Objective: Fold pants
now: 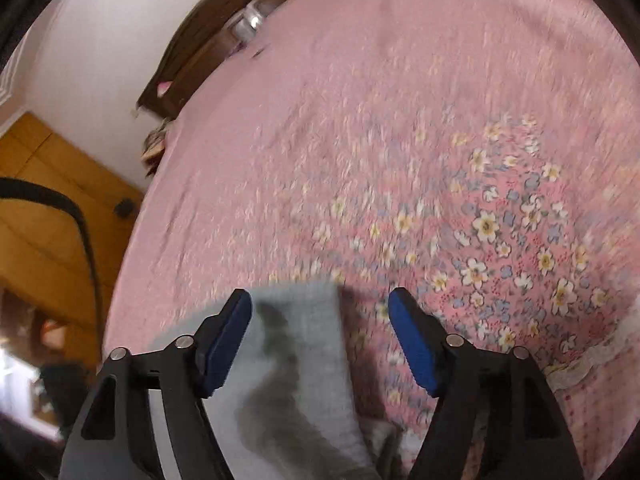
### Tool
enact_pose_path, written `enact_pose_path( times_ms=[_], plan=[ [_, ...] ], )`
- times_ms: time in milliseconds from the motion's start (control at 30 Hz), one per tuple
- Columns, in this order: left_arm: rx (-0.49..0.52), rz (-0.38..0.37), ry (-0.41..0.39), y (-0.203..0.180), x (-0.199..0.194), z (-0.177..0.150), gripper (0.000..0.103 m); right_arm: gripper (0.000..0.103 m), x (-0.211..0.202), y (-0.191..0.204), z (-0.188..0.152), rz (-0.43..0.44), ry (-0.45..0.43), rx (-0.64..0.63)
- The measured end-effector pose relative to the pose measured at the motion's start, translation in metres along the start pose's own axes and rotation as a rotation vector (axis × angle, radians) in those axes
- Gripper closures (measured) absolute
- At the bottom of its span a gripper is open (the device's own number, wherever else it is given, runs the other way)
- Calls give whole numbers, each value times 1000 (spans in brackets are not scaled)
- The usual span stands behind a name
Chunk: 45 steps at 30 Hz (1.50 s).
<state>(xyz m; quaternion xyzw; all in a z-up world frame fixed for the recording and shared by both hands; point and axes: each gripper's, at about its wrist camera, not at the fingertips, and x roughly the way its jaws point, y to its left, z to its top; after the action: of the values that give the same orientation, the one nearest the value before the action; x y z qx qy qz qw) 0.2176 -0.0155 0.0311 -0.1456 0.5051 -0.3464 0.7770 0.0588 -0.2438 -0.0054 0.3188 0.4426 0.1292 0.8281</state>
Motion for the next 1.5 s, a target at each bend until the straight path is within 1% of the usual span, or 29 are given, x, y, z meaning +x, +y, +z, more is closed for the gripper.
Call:
enact_pose_path(
  times_ms=[67, 100, 133, 167, 267, 333, 400, 500, 567, 633, 733, 767, 800, 833, 867, 900, 933, 1000, 1033, 1067, 1100, 1133, 1167, 1200, 1233, 1300, 1367, 1433, 1500],
  plan=[
    [46, 74, -45, -3, 17, 3, 94, 33, -3, -3, -7, 46, 20, 2],
    [72, 88, -52, -4, 18, 4, 94, 42, -4, -6, -11, 59, 18, 10],
    [88, 93, -64, -5, 17, 3, 94, 67, -5, -7, -15, 61, 12, 11],
    [96, 94, -72, -8, 17, 1, 94, 85, -5, -8, -19, 47, 13, 2],
    [97, 91, -97, -9, 18, -4, 94, 97, -19, -4, -21, 70, -62, -29],
    [91, 100, -108, -7, 17, -7, 95, 98, -33, -5, -20, 83, -124, -13],
    [58, 110, -127, -1, 14, -6, 97, 98, -31, -7, -17, 45, -106, -22],
    [2, 156, -174, 4, -7, -2, 97, 92, -11, -1, -16, -101, -55, -63],
    [-4, 193, -209, 6, -30, 2, 97, 90, -11, 12, -18, -175, -50, -92],
    [-10, 240, -264, 12, -61, 4, 97, 73, -28, 35, -24, -270, -120, -175],
    [-114, 294, -326, 45, -125, -10, 97, 66, -62, 96, -48, -401, -297, -397],
    [-173, 316, -363, 64, -156, -22, 94, 65, -64, 123, -60, -399, -340, -462],
    [-209, 340, -386, 75, -175, -35, 88, 53, -65, 155, -72, -361, -384, -556],
    [-249, 375, -403, 89, -196, -49, 85, 37, -65, 183, -85, -296, -412, -646],
    [-281, 407, -395, 103, -216, -59, 79, 31, -61, 213, -98, -179, -425, -754],
    [-310, 433, -362, 116, -234, -69, 79, 24, -52, 246, -112, -32, -414, -846],
    [-323, 440, -357, 126, -248, -77, 79, 24, -39, 273, -120, 70, -381, -895],
    [-323, 436, -402, 139, -277, -91, 79, 24, 5, 340, -132, 230, -273, -919],
    [-327, 426, -426, 146, -287, -94, 79, 26, 21, 361, -136, 291, -227, -909],
    [-341, 395, -467, 159, -300, -101, 77, 30, 48, 390, -141, 400, -138, -899],
    [-361, 388, -488, 169, -308, -107, 72, 46, 81, 419, -146, 488, -18, -914],
    [-390, 392, -504, 180, -314, -111, 70, 67, 115, 443, -153, 517, 94, -952],
    [-415, 387, -517, 191, -318, -114, 67, 75, 147, 468, -166, 481, 185, -1017],
    [-443, 368, -512, 204, -319, -117, 67, 84, 176, 489, -180, 411, 238, -1095],
    [-473, 347, -481, 214, -315, -116, 67, 85, 199, 504, -194, 399, 291, -1165],
    [-480, 263, -426, 231, -307, -115, 67, 85, 219, 516, -209, 430, 379, -1242],
    [-450, 269, -398, 240, -298, -113, 67, 85, 230, 518, -225, 409, 415, -1318],
    [-442, 283, -366, 252, -285, -113, 66, 84, 236, 503, -233, 389, 446, -1380],
    [-471, 240, -373, 262, -281, -115, 66, 84, 244, 496, -234, 363, 495, -1441]
  ],
)
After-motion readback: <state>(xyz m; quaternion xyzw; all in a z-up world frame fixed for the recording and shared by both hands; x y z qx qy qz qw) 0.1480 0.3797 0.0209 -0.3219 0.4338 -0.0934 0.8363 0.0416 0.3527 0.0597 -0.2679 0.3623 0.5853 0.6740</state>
